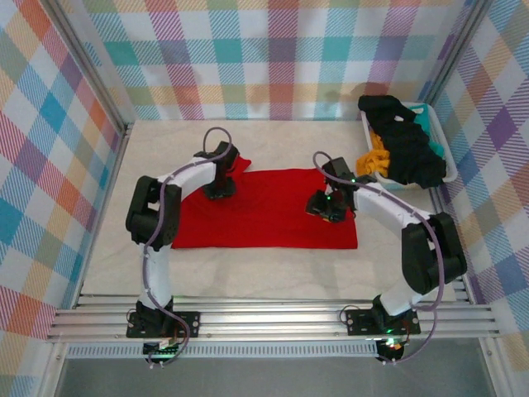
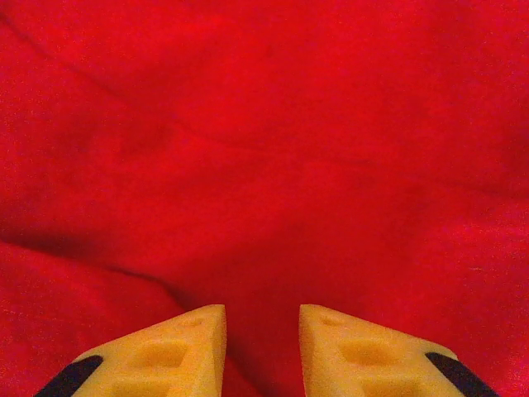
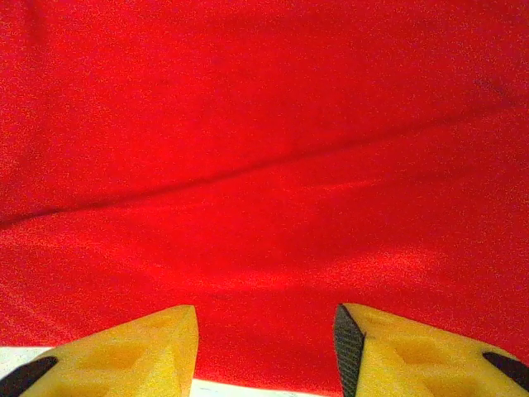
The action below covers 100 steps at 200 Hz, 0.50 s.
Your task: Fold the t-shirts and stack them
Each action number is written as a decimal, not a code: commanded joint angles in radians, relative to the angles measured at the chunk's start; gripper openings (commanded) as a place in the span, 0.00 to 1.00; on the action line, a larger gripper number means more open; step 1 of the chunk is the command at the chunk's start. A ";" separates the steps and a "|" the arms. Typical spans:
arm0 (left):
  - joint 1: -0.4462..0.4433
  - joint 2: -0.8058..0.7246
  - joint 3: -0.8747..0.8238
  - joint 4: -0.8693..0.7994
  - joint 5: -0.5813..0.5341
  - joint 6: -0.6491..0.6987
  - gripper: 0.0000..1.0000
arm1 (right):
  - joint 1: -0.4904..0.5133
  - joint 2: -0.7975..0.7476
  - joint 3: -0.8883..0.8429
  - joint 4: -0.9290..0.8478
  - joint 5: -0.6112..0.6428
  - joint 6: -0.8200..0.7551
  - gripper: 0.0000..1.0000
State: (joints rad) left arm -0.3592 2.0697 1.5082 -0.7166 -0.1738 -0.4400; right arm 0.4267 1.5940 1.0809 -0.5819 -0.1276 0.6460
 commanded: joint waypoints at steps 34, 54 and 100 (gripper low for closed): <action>0.000 -0.112 -0.121 0.022 -0.051 0.028 0.31 | 0.033 0.044 0.055 0.027 -0.055 -0.008 0.48; 0.001 -0.162 -0.173 0.042 -0.048 0.018 0.32 | 0.034 0.046 0.046 0.025 -0.053 -0.008 0.48; 0.000 -0.195 -0.236 0.057 -0.047 -0.010 0.32 | 0.033 0.031 0.025 0.025 -0.047 -0.003 0.48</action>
State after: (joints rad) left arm -0.3595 1.9182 1.3148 -0.6682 -0.2031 -0.4297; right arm 0.4587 1.6283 1.1229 -0.5575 -0.1665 0.6456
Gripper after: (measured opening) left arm 0.316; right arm 0.483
